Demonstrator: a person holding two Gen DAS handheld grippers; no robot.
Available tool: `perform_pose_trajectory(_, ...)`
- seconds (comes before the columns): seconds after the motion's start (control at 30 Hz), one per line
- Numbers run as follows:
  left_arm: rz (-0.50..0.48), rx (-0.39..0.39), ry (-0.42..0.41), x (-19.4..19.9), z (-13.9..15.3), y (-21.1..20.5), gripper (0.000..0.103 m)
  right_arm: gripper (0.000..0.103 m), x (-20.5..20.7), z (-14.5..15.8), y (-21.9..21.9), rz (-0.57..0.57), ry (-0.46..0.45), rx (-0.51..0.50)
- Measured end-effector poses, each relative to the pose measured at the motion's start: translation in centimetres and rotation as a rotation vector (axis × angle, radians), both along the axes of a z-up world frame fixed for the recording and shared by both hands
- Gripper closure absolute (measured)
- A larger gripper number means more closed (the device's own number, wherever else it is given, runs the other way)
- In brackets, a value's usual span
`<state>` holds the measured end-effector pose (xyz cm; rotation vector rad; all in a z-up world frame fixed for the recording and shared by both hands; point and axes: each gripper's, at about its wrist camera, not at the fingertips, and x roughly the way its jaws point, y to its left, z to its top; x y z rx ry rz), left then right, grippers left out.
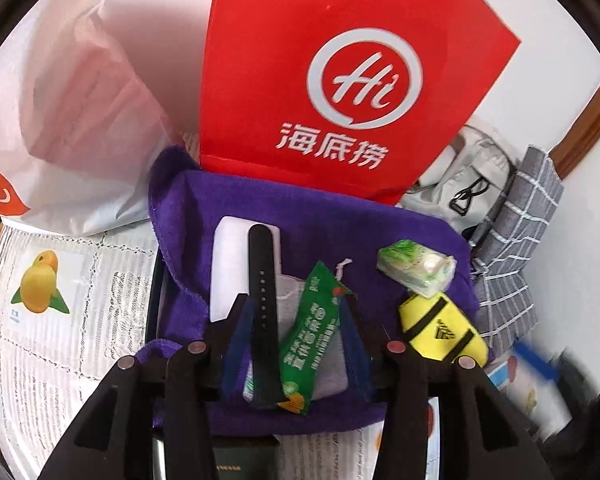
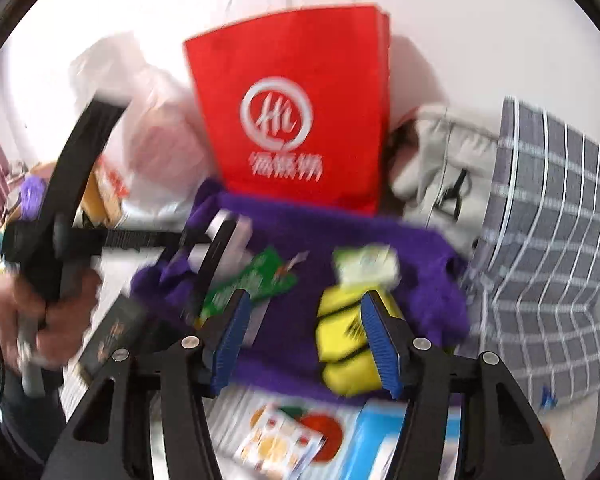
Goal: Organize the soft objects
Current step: 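Move the left gripper toward the orange-print snack packet while the right gripper approaches the white gloves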
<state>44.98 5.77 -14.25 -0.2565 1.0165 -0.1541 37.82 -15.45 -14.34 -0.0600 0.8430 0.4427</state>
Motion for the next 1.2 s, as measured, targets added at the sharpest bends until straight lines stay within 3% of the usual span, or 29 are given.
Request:
perform_pose_trajectory(0.17,-0.018,-0.005,-0.040,-1.1,1.7,-0.5,0.060,0.045,-4.3,-3.1,1.7,0.051,0.082,0.007)
perform_pose_trajectory(0.3,-0.027,-0.022,-0.058,-1.7,2.8,-0.4,0.059,0.033,-7.4,-5.1,3.6,0.109,0.163,0.060)
perform_pose_trajectory(0.37,-0.032,-0.022,-0.064,-2.0,3.1,-0.4,0.057,0.030,-8.9,-5.8,4.7,0.119,0.162,0.051)
perform_pose_trajectory(0.43,-0.038,-0.025,-0.070,-2.1,3.4,-0.5,0.057,0.021,-10.1,-6.6,5.5,0.125,0.153,0.051)
perform_pose_trajectory(0.57,-0.052,-0.038,-0.079,-2.4,4.0,-0.8,0.057,0.020,-11.8,-9.7,7.4,0.129,0.184,0.003)
perform_pose_trajectory(0.7,-0.060,-0.042,-0.093,-2.8,4.5,-0.8,0.057,0.019,-13.6,-10.2,8.2,0.090,0.089,-0.045)
perform_pose_trajectory(0.77,-0.056,-0.039,-0.098,-3.1,4.8,-0.8,0.057,0.027,-14.1,-10.3,8.2,0.051,0.058,-0.069)
perform_pose_trajectory(0.83,-0.058,-0.035,-0.104,-3.5,5.1,-1.0,0.057,0.060,-14.8,-10.1,7.9,0.035,0.039,-0.092)
perform_pose_trajectory(0.9,-0.061,-0.031,-0.114,-4.0,5.6,-1.2,0.057,0.074,-15.4,-9.9,7.1,0.049,0.069,-0.060)
perform_pose_trajectory(1.03,-0.077,-0.013,-0.154,-5.3,6.9,-2.3,0.057,0.082,-17.1,-9.4,5.9,0.040,0.090,-0.067)
perform_pose_trajectory(1.2,-0.144,0.032,-0.155,-8.0,6.6,-5.3,0.057,0.083,-20.0,-8.8,2.5,-0.012,0.105,-0.040)
